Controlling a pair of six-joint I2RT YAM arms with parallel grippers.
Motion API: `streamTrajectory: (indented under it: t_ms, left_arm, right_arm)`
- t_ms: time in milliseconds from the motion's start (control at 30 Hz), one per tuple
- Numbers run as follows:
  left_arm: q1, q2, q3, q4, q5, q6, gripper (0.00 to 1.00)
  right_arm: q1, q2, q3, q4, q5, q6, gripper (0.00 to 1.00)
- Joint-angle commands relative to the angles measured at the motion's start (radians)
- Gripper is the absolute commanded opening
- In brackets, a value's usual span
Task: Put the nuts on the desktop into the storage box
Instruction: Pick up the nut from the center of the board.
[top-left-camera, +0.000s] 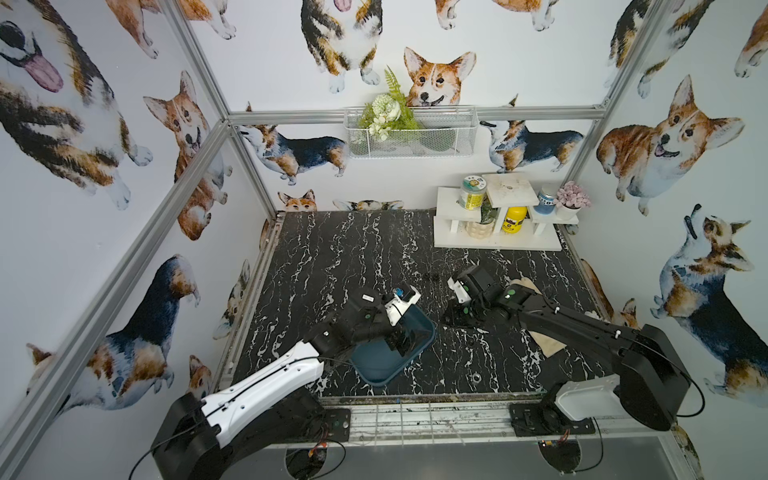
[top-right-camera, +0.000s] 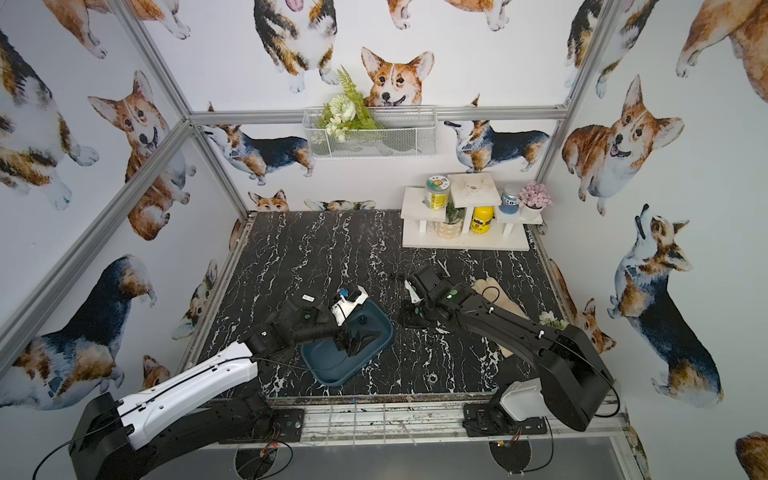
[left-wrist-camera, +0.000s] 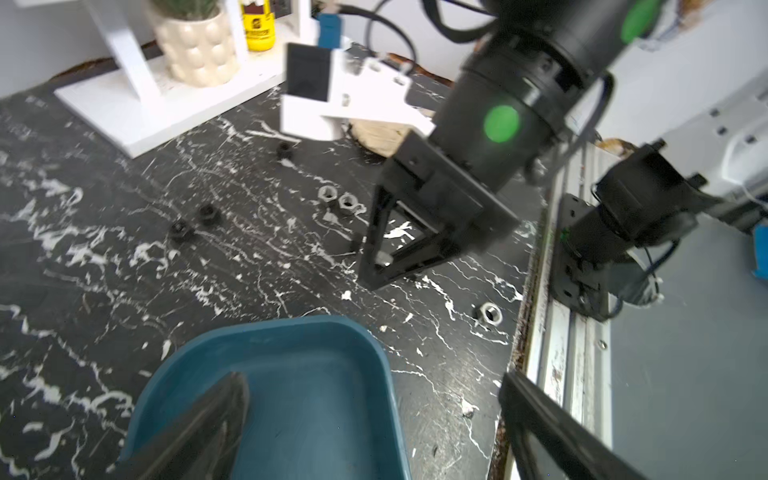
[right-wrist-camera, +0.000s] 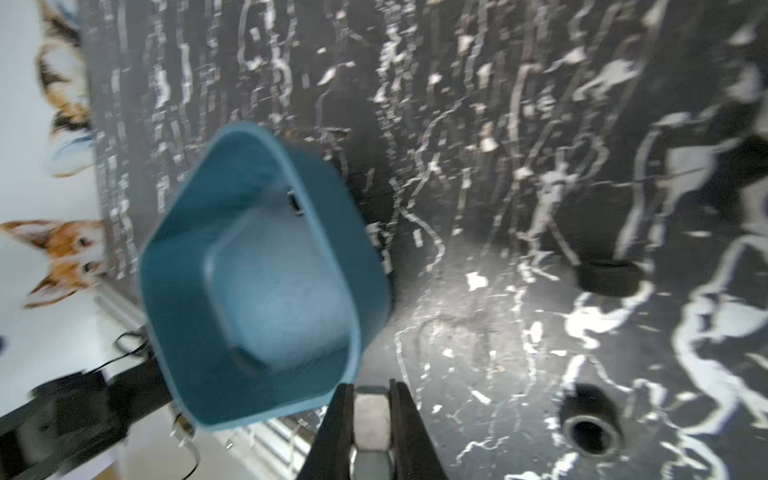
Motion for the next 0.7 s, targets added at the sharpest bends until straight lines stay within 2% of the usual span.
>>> streamTrajectory:
  t_ms: [0,167,333,467,667]
  left_arm:
    - [-0.003,-0.01,0.013,-0.034,0.03,0.149,1.0]
    - [-0.009,-0.02,0.009,-0.03,0.048,0.191,1.0]
    - [-0.012,-0.017,0.002,-0.011,-0.008,0.18,0.96]
    - [-0.012,0.001,0.005,-0.02,-0.011,0.176,0.85]
    - [-0.013,0.046,0.044,-0.058,-0.019,0.165,0.6]
  right_arm:
    - [0.001,-0.024,0.005,0.123,-0.263,0.028,0.17]
    - [0.002,-0.045,-0.035,0.298,-0.417,0.109,0.17]
    - [0.028,-0.03,-0.051,0.374,-0.458,0.138,0.17]
    - [0.052,-0.012,-0.056,0.435,-0.48,0.162,0.17]
    - [0.06,0.007,-0.05,0.449,-0.482,0.165,0.17]
